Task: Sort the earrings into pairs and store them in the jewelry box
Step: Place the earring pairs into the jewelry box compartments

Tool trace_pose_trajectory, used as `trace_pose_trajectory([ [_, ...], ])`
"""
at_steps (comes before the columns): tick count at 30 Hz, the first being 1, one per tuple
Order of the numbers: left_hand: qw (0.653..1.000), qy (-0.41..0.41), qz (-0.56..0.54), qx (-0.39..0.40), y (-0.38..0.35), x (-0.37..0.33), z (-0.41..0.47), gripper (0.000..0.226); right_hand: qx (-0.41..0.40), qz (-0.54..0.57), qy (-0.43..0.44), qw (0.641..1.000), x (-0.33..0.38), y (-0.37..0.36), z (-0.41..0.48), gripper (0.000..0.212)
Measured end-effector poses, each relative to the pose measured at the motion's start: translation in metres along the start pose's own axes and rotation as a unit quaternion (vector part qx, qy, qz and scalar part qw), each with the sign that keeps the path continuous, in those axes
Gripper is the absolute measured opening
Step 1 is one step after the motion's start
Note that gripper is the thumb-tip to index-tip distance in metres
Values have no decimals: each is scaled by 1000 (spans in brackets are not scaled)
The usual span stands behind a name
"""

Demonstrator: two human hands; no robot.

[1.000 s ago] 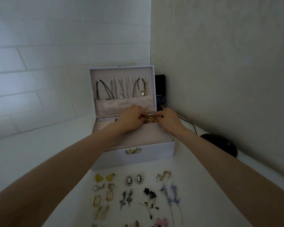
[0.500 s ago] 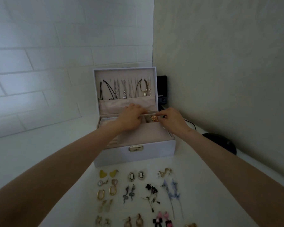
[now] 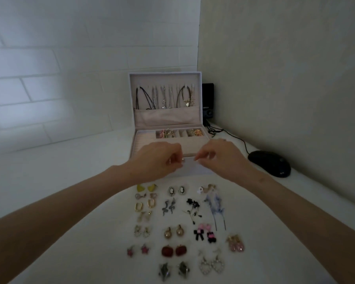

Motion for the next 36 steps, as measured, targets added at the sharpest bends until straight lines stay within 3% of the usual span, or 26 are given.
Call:
trace_pose_trajectory([
  [8, 995, 13, 83, 46, -22, -5, -17, 20, 108, 20, 14, 994, 19, -32, -19, 13],
  [12, 991, 2, 130, 37, -34, -6, -15, 25, 102, -8, 39, 994, 32, -49, -18, 18],
  [18, 992, 18, 102, 76, -52, 3, -14, 22, 106, -14, 35, 994, 38, -62, -12, 15],
  [25, 998, -4, 19, 66, -39, 6, -11, 14, 74, 83, 7, 994, 30, -50, -6, 10],
  [30, 1000, 7, -9, -2, 8, 17, 24, 8, 6, 159, -69, 985, 12, -14, 15, 16],
  [34, 997, 43, -56, -16, 25, 46, 68, 6, -65, 185, -102, 975, -7, 11, 35, 30],
  [36, 997, 62, -40, -18, 25, 63, 91, 6, -86, 194, -121, 970, -19, 19, 44, 26],
])
Point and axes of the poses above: each hand's wrist, its own z-axis towards the middle knuckle, its own y-axis out of the back of the hand, x = y × z, the point moved 8 cm from there along z, towards the middle knuckle, and after that the axes turned 7 degrees about y, right-handed, at the moved point
